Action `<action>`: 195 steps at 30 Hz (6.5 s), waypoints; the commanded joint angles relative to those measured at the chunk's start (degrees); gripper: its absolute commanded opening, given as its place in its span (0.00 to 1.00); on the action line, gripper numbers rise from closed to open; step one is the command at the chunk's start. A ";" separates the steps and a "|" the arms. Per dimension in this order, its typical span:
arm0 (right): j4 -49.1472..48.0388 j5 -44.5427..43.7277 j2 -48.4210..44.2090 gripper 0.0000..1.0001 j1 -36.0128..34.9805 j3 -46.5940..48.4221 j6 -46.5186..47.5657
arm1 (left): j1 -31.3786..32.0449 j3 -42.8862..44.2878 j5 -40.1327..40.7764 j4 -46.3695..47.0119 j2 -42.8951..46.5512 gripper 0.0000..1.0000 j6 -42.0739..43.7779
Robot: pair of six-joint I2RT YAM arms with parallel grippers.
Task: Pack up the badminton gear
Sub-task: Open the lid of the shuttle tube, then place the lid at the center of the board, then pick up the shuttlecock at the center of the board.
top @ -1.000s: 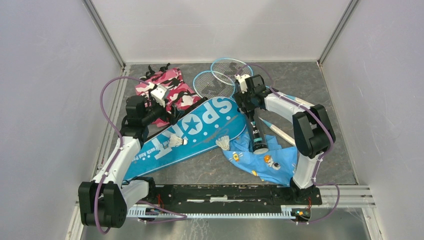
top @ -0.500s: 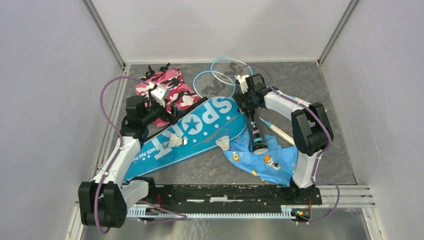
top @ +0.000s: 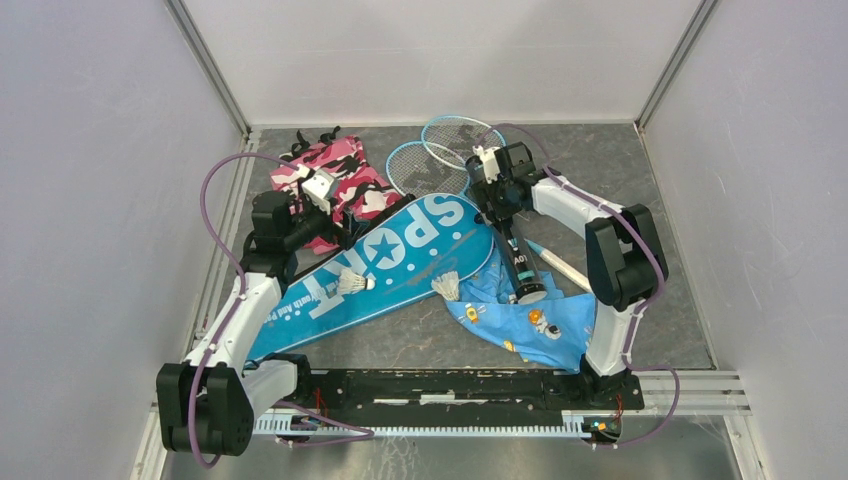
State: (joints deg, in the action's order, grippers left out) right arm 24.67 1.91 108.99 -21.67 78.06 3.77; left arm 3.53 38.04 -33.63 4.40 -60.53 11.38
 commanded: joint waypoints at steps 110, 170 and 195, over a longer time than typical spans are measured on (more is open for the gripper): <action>21.19 28.18 -29.16 0.05 -3.42 -9.92 59.65 | 20.54 23.21 -32.53 -48.78 -8.11 0.02 44.42; -0.65 9.11 -34.98 0.05 0.59 -14.11 33.57 | 56.61 11.97 19.55 -43.48 -17.48 0.64 31.92; -3.80 14.31 -37.82 0.05 1.06 -19.04 32.36 | 36.12 19.35 -7.57 -27.55 -20.13 0.69 24.81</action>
State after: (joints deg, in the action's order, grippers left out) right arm 23.97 14.59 73.60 -21.23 59.46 36.23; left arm 42.24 56.29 -32.03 -29.89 -77.28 37.30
